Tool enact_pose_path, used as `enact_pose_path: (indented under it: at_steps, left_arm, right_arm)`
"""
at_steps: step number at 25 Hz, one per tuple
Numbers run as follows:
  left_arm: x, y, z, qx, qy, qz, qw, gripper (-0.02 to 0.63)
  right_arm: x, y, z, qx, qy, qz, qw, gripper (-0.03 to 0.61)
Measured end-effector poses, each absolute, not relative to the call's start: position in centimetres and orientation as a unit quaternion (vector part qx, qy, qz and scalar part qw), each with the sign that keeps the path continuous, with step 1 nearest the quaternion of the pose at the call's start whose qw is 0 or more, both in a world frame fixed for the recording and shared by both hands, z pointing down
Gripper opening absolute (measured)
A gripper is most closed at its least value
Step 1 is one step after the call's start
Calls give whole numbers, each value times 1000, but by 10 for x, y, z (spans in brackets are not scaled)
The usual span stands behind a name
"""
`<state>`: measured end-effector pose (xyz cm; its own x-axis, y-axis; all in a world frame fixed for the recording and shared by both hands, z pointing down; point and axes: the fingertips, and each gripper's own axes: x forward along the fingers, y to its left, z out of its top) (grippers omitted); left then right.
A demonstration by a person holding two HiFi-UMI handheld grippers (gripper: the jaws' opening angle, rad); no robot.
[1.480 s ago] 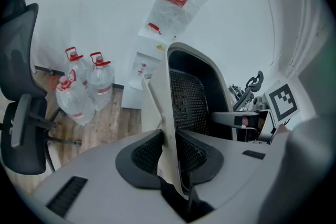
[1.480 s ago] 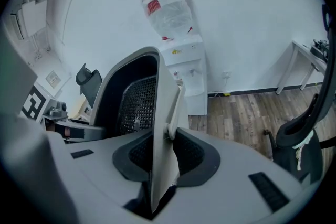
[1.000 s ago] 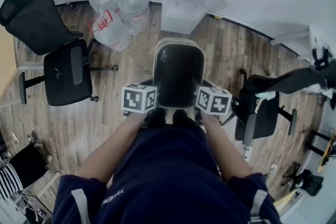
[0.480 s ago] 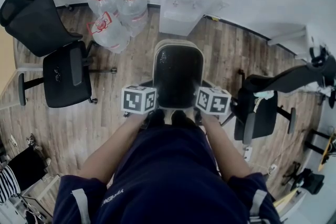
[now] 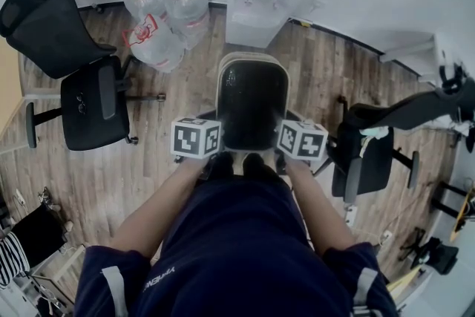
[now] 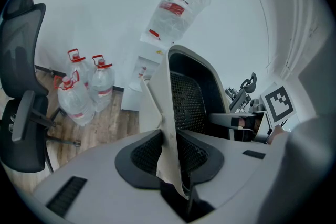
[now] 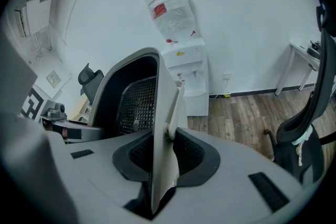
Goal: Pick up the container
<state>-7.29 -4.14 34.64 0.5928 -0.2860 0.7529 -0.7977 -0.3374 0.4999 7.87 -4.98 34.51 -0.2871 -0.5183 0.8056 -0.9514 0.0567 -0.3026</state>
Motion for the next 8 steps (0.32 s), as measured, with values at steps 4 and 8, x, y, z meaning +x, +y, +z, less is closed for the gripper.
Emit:
enact_pose_path:
  at_steps: [4,8]
  left_arm:
    - [-75,-39,348,764,-357,285,456,98]
    - [-75,-35,349,761,-358,289,457,98]
  right_arm:
    - [79,-49,345,539,-682,423,256,86]
    - [80,-46,346,539,-681,423,257,86]
